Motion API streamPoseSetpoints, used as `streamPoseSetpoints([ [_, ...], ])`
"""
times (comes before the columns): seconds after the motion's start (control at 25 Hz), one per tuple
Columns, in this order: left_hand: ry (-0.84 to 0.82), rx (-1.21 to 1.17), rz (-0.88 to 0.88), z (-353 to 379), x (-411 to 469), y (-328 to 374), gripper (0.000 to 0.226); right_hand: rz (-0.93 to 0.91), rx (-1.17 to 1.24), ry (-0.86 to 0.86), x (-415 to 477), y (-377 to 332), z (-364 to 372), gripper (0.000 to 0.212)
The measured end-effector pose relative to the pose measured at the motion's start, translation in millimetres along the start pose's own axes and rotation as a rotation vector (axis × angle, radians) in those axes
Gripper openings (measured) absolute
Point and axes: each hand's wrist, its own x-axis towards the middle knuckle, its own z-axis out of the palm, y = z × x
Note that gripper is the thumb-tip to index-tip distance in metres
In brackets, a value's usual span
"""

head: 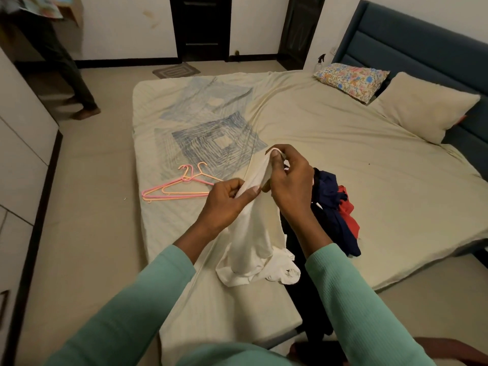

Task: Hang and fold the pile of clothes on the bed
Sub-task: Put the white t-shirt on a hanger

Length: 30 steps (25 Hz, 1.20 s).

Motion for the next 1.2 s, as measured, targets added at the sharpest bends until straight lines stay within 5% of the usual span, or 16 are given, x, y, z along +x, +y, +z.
streamPoseSetpoints([
  [0.16, -0.36, 0.405, -0.322, -29.1, -35.4, -70.5, 0.068, 0.087, 0.297, 0.073, -9.3, -14.9, -2.1, 0.022],
  [0.24, -0.457, 0.621, -0.423, -44.2, -54.8, -98.2, 0.064, 0.054, 0.33, 0.164, -4.6, -18.3, -10.8, 0.022],
  [0.32, -0.367, 0.455, -0.451, -68.5, -67.2, -97.2, 0.044, 0.084, 0.353, 0.306, 10.0, -20.6, -23.5, 0.024],
  [0.44, -0.017, 0.198, -0.137, -107.1, -73.5, -57.7, 0.065, 0.253, 0.463, 0.534, 37.2, -20.6, -46.4, 0.025],
  [0.56, 0.261, 0.311, 0.276, -126.2, -97.7, 8.7, 0.02, 0.367, 0.543, 0.659, 49.1, -23.3, -63.7, 0.026],
  [0.64, 0.284, 0.553, 0.418, -130.3, -125.4, 33.3, 0.009, 0.381, 0.601, 0.706, 52.8, -30.4, -73.5, 0.028],
  [0.76, 0.085, 0.925, 0.117, -131.3, -156.5, 35.6, 0.007, 0.4, 0.66, 0.724, 49.3, -41.2, -88.8, 0.03],
  [0.88, 0.211, 1.163, 0.11, -129.7, -172.3, 34.6, 0.013, 0.435, 0.685, 0.716, 33.6, -34.6, -104.6, 0.029],
  [1.04, 0.337, 1.011, 0.096, -123.3, -204.7, 33.1, 0.024, 0.499, 0.734, 0.76, 5.1, -17.9, -133.7, 0.027],
  [1.2, 0.462, 0.54, 0.203, -108.3, -246.8, 44.8, 0.017, 0.559, 0.77, 0.765, -33.3, -2.7, -163.1, 0.023],
])
